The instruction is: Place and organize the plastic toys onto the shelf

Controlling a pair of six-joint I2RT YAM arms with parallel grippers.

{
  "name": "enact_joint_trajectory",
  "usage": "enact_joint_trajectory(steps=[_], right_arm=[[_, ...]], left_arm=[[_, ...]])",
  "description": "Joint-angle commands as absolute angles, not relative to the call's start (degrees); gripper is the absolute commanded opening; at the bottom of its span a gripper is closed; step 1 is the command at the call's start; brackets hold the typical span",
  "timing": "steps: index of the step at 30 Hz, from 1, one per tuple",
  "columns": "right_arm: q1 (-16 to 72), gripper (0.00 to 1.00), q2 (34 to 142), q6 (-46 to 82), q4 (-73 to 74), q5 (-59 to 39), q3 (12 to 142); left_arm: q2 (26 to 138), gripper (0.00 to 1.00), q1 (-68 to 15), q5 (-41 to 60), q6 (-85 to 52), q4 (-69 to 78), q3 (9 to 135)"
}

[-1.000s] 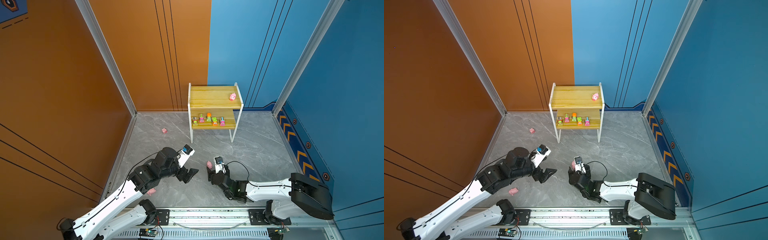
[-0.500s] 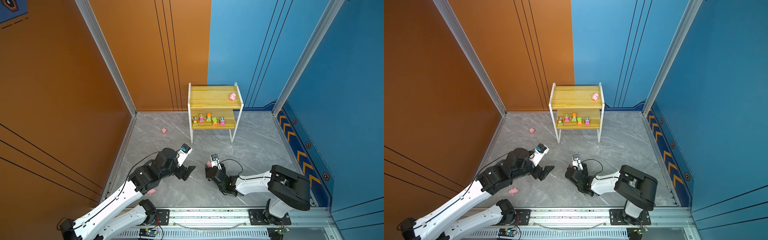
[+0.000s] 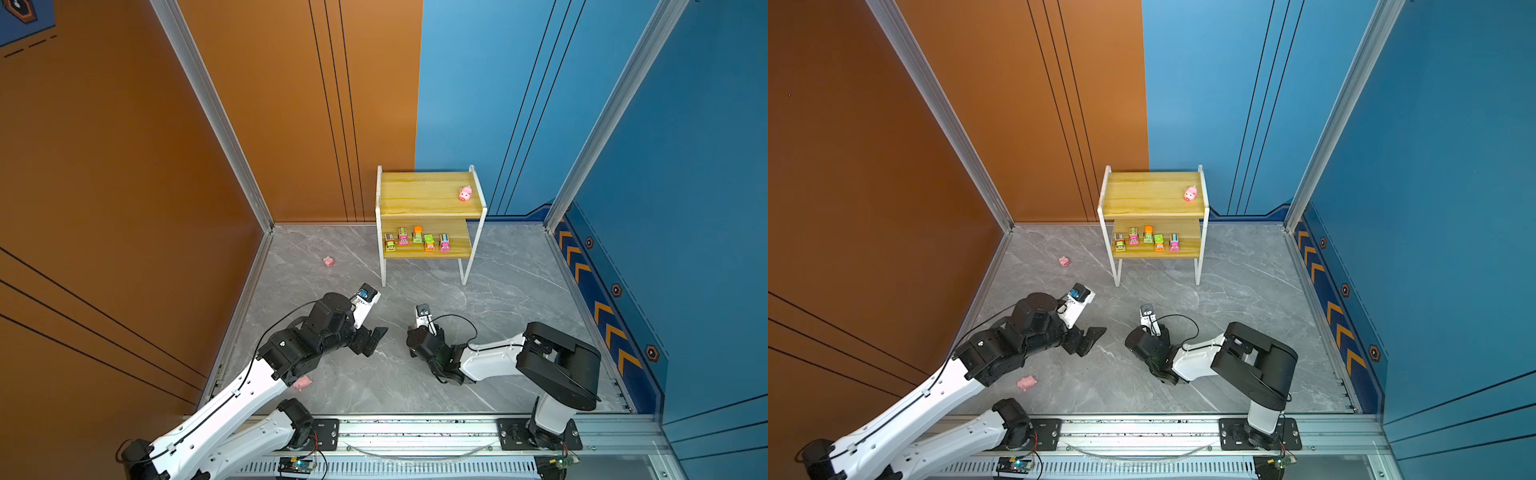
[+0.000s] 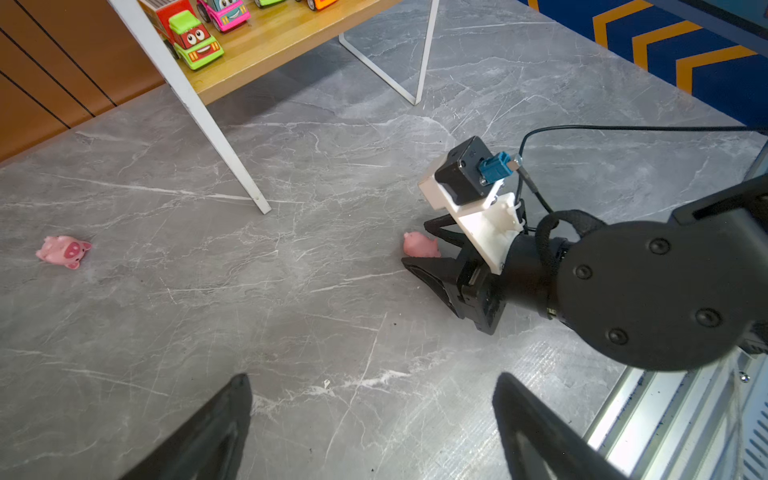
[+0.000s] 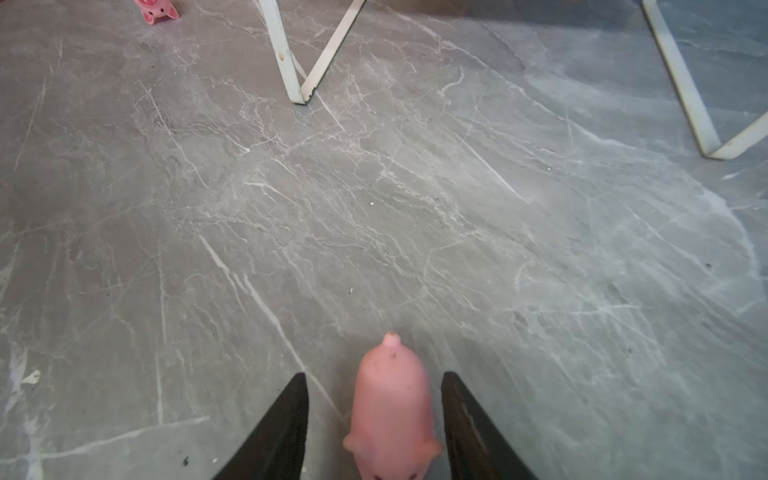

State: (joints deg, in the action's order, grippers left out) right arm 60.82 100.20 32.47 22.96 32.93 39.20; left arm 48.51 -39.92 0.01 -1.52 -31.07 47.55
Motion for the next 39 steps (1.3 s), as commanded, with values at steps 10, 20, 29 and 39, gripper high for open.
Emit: enact_joint_trajectory(steps=[10, 20, 29, 39], right_arm=[[60.29, 0.39, 103.21, 29.01, 24.37, 30.24, 39.73], [60.58, 0.22, 98.27, 26.96, 22.6, 30.68, 39.81], [58.25, 0.2, 82.8, 24.31, -0.36, 20.33, 48.68], [51.78, 0.2, 74.77, 19.49, -34.24, 17.6, 76.01]], left_arm=[[48.52, 0.91, -38.27, 0.79, -2.87, -31.22, 48.17], [48.64, 0.91, -37.92, 1.06, -3.1, -31.22, 48.21], [49.34, 0.91, -37.28, 1.17, -3.5, -31.2, 48.56], [51.6, 0.9, -34.4, 1.8, -8.81, -30.75, 52.71]])
